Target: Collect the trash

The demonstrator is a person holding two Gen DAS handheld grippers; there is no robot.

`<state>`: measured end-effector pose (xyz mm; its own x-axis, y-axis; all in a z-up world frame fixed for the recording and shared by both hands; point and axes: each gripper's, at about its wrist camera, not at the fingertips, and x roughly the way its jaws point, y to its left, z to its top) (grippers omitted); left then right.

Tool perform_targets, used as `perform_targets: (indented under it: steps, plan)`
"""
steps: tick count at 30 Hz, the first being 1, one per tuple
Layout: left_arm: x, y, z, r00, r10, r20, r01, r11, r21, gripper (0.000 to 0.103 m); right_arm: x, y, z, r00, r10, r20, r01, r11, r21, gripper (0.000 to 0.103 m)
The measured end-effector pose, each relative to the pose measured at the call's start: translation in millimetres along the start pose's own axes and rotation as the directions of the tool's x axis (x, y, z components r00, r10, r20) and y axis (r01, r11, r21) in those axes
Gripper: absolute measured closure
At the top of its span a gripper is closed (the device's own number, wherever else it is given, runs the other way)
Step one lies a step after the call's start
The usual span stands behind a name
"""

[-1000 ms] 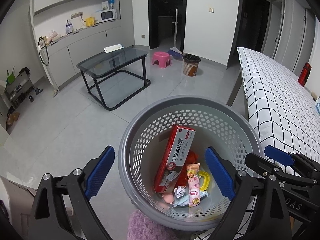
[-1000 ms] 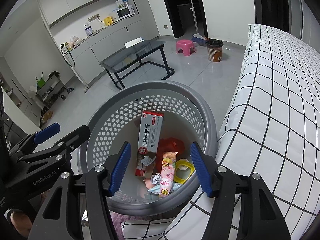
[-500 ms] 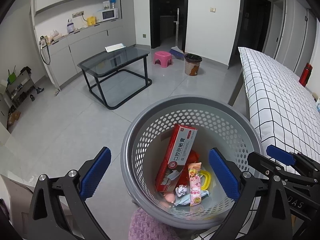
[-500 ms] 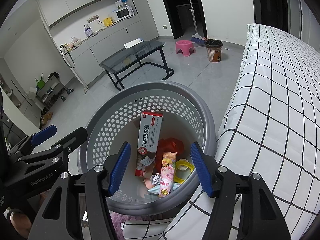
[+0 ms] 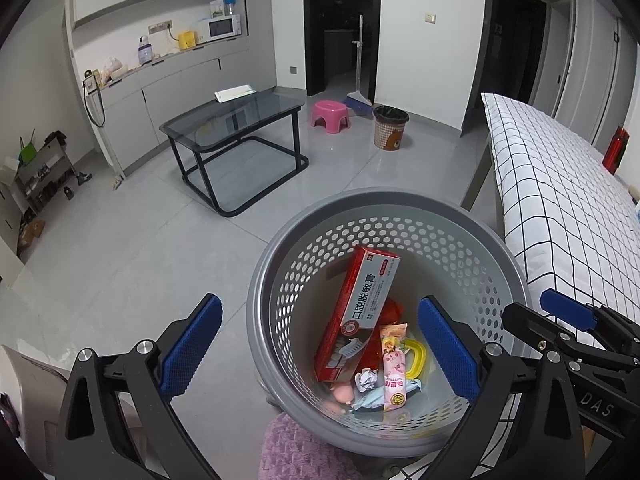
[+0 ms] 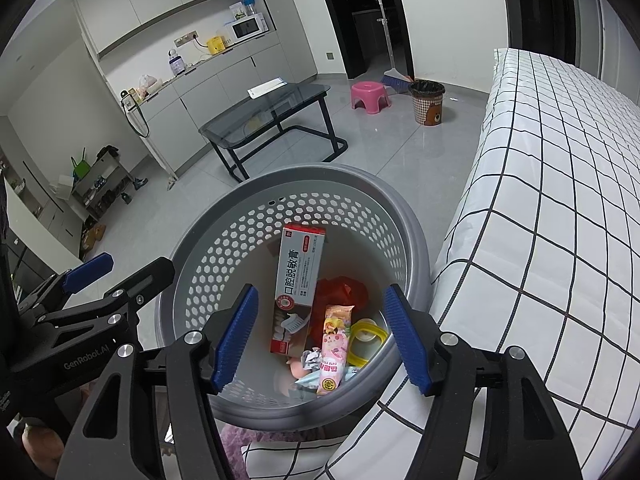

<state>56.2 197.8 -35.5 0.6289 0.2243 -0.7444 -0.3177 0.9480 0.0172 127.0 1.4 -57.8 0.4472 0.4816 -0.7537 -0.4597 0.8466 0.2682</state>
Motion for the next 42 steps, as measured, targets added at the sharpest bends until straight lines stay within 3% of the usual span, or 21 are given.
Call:
perform_targets:
  steps: [11,42]
  plan:
    - [2.8,-0.2,-1.0,0.999,0.038,0.004,-0.038,0.999,0.012,0.007,0.3,-0.5,-0.3,1.000,0.000,0.000,0.000,1.000,0.000,0.040]
    - [5.0,-0.5,-1.7,0.999,0.035,-0.003,-0.035,0.999,0.011,0.007,0.6,-0.5,-0.6,1.000,0.000,0.001,0.000,1.000,0.001,0.040]
